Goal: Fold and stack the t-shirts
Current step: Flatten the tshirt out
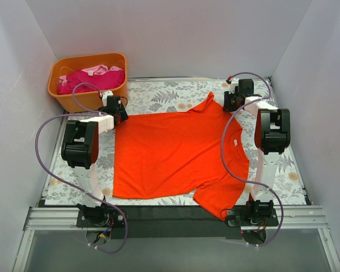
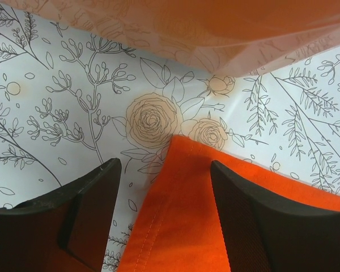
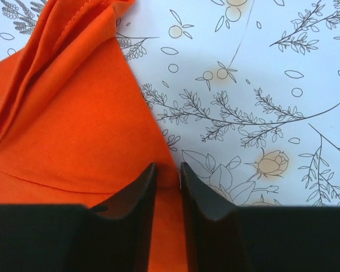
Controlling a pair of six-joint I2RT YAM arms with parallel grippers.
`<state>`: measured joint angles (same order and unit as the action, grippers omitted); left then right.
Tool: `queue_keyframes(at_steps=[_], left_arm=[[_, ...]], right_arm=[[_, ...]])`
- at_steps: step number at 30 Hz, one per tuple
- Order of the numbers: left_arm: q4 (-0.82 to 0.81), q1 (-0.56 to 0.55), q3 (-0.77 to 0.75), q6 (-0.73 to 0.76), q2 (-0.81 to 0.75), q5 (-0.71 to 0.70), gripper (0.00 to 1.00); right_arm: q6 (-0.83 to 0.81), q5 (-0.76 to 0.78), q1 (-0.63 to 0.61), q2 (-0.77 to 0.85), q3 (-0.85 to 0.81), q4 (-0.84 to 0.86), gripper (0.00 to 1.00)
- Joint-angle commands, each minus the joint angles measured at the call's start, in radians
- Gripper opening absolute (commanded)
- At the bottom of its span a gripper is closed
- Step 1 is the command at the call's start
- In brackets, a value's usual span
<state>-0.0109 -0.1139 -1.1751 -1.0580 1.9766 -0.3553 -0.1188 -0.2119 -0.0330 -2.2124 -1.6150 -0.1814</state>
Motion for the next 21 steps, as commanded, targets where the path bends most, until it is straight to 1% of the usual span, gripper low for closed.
queue_keyframes(at_steps=[1, 2, 3, 5, 6, 14, 17, 20, 21], left_arm=[[-0.029, 0.008, -0.047, 0.019, 0.013, -0.01, 0.6], [-0.029, 0.008, -0.049, 0.021, 0.016, -0.014, 0.6], [-0.029, 0.008, -0.054, 0.024, 0.016, -0.017, 0.61], [-0.029, 0.01, -0.061, 0.032, 0.016, -0.02, 0.61], [-0.029, 0.01, -0.063, 0.032, 0.018, -0.02, 0.61], [-0.011, 0.01, -0.089, 0.035, 0.059, -0.008, 0.61], [-0.009, 0.01, -0.069, 0.026, 0.067, 0.001, 0.57], [-0.001, 0.01, -0.048, 0.01, 0.067, 0.004, 0.45], [0.002, 0.01, -0.044, 0.007, 0.065, 0.006, 0.36]], right_arm=[[-0.005, -0.006, 0.004, -0.021, -0.008, -0.001, 0.24], [-0.007, -0.006, 0.005, -0.021, -0.008, -0.003, 0.2], [-0.008, -0.004, 0.005, -0.023, -0.008, -0.004, 0.13], [-0.008, -0.001, 0.005, -0.021, -0.005, -0.006, 0.07], [-0.007, -0.003, 0.005, -0.018, -0.005, -0.006, 0.01], [-0.01, 0.016, 0.005, -0.009, 0.009, -0.007, 0.01], [-0.01, 0.023, 0.008, 0.005, 0.018, -0.007, 0.01], [-0.005, 0.025, 0.012, 0.011, 0.024, -0.007, 0.01], [-0.005, 0.029, 0.012, 0.014, 0.029, -0.007, 0.01]])
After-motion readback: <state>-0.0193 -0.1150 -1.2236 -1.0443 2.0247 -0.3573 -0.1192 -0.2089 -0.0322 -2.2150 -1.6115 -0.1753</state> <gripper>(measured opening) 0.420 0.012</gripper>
